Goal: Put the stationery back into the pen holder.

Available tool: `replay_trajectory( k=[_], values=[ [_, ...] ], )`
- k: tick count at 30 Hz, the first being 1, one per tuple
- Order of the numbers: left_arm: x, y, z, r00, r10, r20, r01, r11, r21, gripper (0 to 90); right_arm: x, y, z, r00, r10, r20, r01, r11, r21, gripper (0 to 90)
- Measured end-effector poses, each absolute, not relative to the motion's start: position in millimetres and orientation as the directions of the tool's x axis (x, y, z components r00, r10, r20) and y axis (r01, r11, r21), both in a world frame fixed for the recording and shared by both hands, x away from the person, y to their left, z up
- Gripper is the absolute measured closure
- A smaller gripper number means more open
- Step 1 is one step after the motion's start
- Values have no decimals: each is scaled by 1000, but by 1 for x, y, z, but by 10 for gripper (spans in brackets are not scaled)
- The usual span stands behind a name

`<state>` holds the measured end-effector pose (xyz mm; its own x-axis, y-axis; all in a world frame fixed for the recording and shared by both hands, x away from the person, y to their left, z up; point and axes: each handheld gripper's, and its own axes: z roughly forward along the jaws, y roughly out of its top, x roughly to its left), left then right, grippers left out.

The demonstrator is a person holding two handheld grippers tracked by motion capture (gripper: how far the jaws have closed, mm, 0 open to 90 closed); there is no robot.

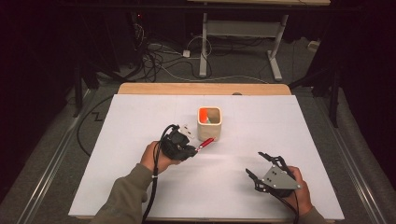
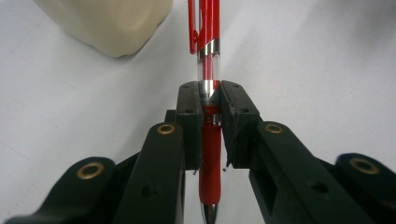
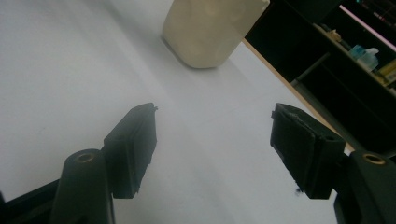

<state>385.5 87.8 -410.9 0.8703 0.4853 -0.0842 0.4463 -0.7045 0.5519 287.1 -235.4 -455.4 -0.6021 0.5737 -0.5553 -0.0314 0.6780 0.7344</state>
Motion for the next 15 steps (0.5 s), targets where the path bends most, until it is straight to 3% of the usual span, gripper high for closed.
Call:
replay_trajectory(
  k=[15],
  values=[
    [385,69,-406,896,435,-86,416,-757,504,771,289,-192,-452,-541,424,-726,-186,782,595,335]
  ],
)
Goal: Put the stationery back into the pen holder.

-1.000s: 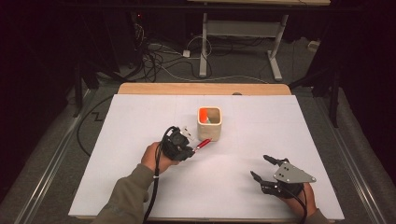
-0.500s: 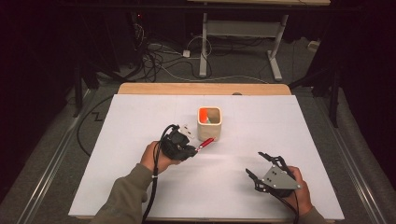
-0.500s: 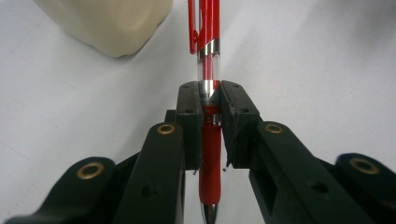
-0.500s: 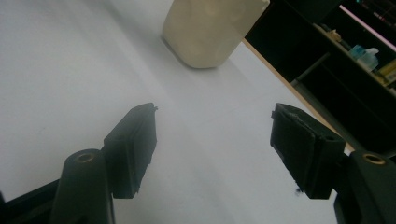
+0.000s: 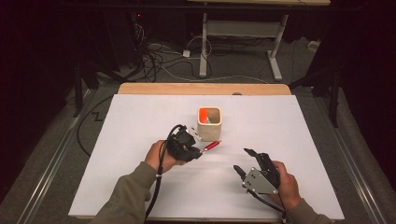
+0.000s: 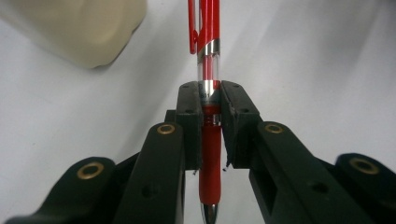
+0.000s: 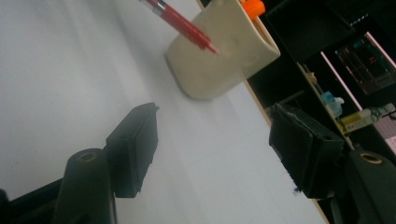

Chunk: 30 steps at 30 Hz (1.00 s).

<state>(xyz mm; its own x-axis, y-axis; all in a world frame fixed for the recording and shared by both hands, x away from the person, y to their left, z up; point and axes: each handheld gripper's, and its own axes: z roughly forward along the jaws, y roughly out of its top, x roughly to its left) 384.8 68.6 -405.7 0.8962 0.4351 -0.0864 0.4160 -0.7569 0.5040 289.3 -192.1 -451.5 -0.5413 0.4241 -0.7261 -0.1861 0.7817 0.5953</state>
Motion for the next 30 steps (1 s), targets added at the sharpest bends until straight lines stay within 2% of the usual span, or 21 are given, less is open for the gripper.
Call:
replay_trajectory(
  k=[12,30],
  values=[
    [384,48,-407,916,393,-74,382,-805,454,771,293,-161,-457,-524,344,-779,-245,815,525,362],
    [383,25,-407,931,358,-72,355,-841,408,770,300,-135,-468,-427,149,-892,-290,912,291,569]
  ],
)
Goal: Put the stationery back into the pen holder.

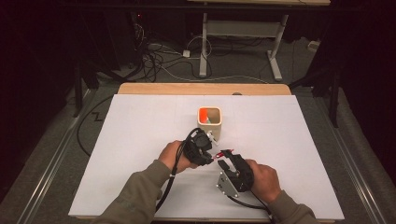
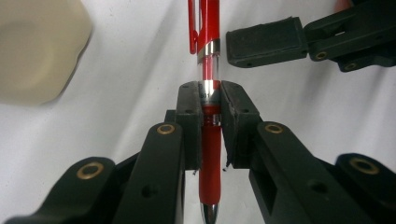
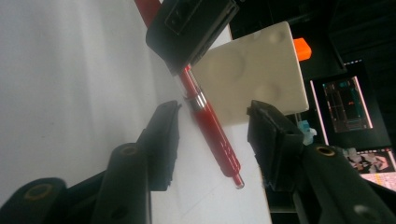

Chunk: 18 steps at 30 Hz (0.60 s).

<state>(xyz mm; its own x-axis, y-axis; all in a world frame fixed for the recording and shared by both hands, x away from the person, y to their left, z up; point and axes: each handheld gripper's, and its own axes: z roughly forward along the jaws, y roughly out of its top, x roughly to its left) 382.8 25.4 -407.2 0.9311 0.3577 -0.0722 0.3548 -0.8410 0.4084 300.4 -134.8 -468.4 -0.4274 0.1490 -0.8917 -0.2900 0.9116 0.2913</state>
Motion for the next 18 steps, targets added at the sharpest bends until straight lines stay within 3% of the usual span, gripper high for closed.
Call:
replay_trajectory(
  k=[18],
  values=[
    [381,8,-407,939,338,-67,338,-861,380,770,296,-118,-483,-379,-26,-925,-285,954,90,764]
  ],
)
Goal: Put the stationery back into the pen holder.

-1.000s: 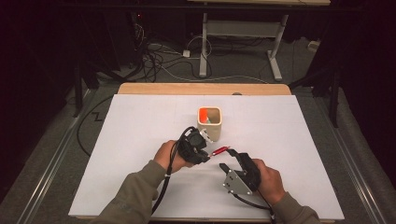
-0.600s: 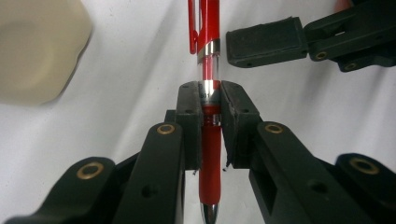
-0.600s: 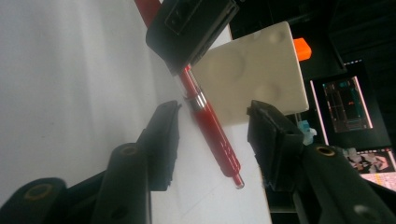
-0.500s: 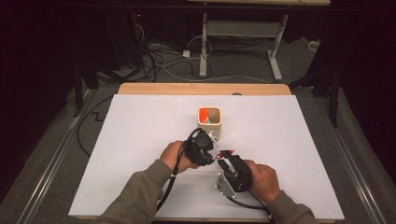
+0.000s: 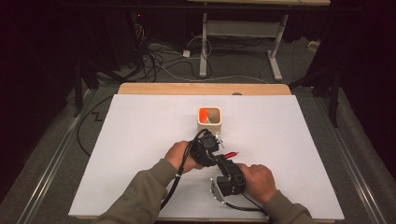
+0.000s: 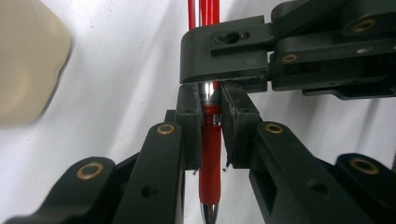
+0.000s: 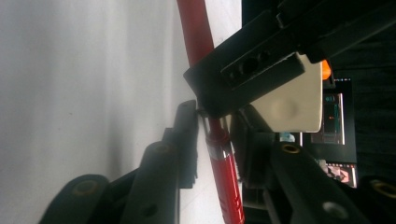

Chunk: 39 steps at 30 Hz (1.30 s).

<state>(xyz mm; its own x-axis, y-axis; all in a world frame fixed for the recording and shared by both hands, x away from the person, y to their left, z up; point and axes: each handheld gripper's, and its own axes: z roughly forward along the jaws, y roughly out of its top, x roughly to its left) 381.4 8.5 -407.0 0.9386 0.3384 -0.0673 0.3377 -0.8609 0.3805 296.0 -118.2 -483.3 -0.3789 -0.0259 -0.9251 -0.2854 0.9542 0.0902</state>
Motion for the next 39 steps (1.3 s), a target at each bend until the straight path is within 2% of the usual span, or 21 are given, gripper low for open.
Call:
replay_trajectory(
  k=[5,9,16,21,23,28,36,38,39],
  values=[
    [381,8,-407,937,343,-64,341,-857,386,768,297,-118,-484,-375,-47,-926,-279,958,65,793],
    [379,10,-405,937,345,-58,338,-849,406,766,297,-119,-485,-380,-27,-925,-264,961,81,799],
    [376,30,-392,928,373,-5,318,-786,530,688,301,-127,-477,-382,13,-924,-236,965,111,800],
    [369,52,-392,898,437,53,311,-715,627,594,307,-135,-473,-399,72,-914,-192,968,160,800],
    [367,63,-394,894,445,51,303,-685,663,584,311,-139,-472,-387,83,-918,-184,969,166,800],
    [362,87,-397,858,507,82,296,-619,727,465,319,-149,-468,-384,142,-912,-166,961,219,800],
    [361,126,-414,810,574,119,276,-554,786,406,331,-164,-462,-428,277,-860,-118,927,357,800],
    [360,133,-420,785,605,135,277,-538,796,329,335,-168,-459,-440,305,-845,-112,915,389,800],
    [359,136,-423,777,613,141,274,-531,801,322,337,-170,-458,-442,330,-834,-103,905,413,800]
  ],
)
